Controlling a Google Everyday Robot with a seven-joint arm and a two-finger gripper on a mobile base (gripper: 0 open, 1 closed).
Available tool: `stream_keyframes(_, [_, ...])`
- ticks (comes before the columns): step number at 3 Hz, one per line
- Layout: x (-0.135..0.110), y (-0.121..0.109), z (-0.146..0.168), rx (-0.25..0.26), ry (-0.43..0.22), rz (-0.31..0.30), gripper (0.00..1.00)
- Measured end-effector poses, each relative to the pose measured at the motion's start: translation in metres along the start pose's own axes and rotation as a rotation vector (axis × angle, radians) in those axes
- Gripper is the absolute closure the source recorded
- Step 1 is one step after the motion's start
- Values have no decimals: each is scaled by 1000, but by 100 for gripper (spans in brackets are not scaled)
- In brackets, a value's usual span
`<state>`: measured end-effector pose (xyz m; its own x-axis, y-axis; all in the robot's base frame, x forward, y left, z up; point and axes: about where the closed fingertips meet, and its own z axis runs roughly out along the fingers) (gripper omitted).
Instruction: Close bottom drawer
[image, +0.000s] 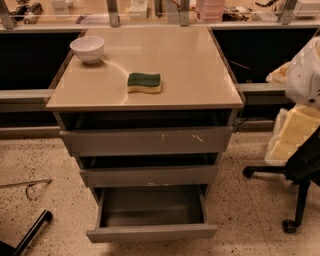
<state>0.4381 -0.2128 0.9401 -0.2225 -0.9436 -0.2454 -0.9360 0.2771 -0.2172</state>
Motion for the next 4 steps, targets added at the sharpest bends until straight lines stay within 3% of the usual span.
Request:
stream_keyframes(2, [19,50,166,-160,-96,58,0])
stream_keyframes(3, [19,50,166,-160,-96,58,0])
stream_keyframes(4, [28,56,211,-185,-138,78,0])
